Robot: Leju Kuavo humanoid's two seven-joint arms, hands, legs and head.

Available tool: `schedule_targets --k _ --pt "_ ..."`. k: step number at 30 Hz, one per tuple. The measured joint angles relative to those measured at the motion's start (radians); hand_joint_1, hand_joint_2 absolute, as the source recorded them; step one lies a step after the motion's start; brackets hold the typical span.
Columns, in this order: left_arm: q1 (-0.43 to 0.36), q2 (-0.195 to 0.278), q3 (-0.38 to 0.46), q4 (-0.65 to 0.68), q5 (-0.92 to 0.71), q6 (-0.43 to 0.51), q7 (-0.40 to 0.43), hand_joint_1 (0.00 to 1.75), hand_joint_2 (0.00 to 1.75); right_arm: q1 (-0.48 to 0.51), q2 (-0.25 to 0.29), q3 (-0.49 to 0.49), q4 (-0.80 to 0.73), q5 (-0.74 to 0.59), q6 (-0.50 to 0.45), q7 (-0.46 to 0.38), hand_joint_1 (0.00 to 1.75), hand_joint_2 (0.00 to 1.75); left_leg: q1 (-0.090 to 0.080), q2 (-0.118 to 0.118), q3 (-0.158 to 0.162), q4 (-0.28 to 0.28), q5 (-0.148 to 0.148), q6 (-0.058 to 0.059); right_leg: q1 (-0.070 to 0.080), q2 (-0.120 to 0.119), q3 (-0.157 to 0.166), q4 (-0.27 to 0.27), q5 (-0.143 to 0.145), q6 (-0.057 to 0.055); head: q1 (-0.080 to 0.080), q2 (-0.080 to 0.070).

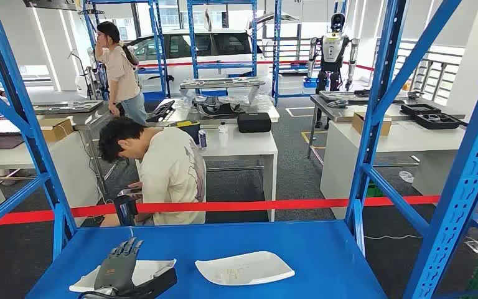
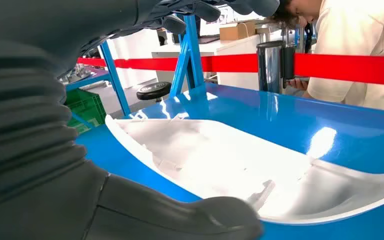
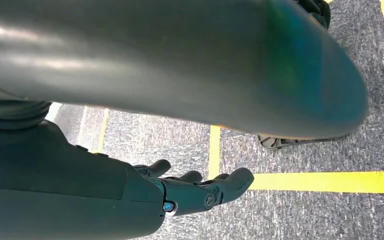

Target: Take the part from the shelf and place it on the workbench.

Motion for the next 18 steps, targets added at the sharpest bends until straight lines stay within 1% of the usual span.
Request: schedule_targets --k 10,18 --pt "0.008 0.005 0.0 0.013 0.017 -0.009 -0.012 0.0 1.75 0.0 0.0 0.0 0.0 0.0 0.0 0.001 0.0 0.0 0.0 0.0 0.0 0.0 -0.001 0.002 -0.001 0.0 0.002 -0.003 0.001 0.002 0.0 0.0" --pt "0.031 0.01 0.0 0.022 0.034 -0.013 -0.024 0.0 1.75 0.0 0.0 0.0 0.0 0.0 0.0 0.004 0.0 0.0 0.0 0.0 0.0 0.0 -0.001 0.002 -0.001 0.0 0.002 -0.003 0.001 0.002 0.0 0.0"
